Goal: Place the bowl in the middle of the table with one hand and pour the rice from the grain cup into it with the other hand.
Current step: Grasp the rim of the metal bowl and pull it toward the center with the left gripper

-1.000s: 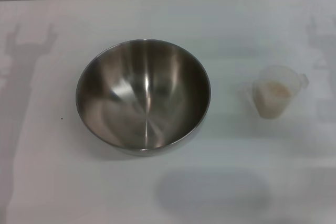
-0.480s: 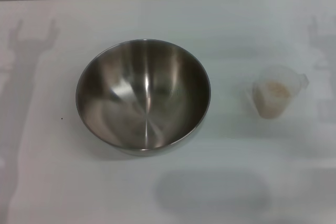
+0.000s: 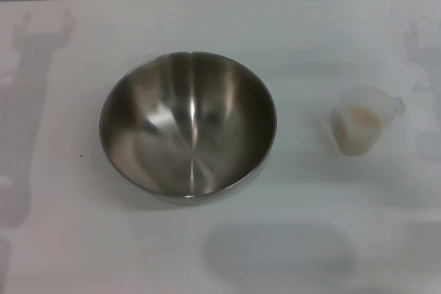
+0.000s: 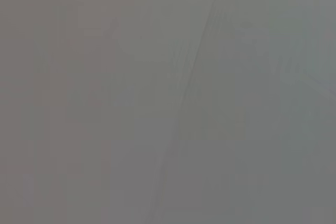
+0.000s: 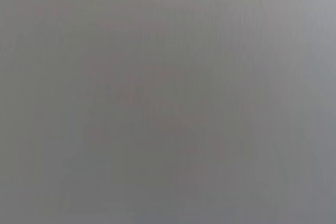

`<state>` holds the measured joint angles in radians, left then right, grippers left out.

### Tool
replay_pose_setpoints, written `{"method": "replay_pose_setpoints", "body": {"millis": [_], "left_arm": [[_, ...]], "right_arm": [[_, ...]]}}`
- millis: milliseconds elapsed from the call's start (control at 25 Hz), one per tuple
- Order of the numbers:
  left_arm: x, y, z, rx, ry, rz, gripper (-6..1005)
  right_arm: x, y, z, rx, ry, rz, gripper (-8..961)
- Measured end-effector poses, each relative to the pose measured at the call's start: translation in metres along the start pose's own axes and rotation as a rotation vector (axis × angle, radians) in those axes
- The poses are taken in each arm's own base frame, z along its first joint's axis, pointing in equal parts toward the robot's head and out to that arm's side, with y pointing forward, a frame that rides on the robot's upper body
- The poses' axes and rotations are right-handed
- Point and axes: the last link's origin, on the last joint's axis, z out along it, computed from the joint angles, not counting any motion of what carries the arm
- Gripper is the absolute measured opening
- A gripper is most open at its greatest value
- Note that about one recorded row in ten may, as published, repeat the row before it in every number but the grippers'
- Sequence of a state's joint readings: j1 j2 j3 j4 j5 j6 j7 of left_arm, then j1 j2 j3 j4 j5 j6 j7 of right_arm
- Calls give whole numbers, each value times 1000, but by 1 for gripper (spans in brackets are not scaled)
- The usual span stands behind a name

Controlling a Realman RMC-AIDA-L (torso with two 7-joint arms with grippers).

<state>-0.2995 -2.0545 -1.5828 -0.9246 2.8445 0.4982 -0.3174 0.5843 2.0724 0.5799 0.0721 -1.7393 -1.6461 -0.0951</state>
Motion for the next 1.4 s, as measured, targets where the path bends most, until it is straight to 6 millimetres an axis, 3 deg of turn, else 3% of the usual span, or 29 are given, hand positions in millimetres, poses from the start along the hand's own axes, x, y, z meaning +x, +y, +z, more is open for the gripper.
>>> {"method": "replay_pose_setpoints", "body": {"millis": [320, 680, 1080, 1280, 1320, 1400], "left_arm": [[42, 26, 5, 24, -290, 6, 861], [69, 62, -7, -86, -579, 55, 860], [74, 84, -30, -248, -869, 138, 859], [73, 85, -32, -253, -899, 154, 858], [66, 83, -36, -226, -1006, 226, 858], [63, 83, -38, -212, -1056, 258, 857]], "right_arm": [[1, 0, 2, -4, 4, -5, 510], [1, 1, 7, -12, 5, -9, 509], [6, 0, 13, -24, 33, -29, 510], [7, -2, 15, -28, 34, -41, 510], [7, -2, 16, -28, 34, -42, 510], [7, -3, 16, -29, 35, -44, 511]]}}
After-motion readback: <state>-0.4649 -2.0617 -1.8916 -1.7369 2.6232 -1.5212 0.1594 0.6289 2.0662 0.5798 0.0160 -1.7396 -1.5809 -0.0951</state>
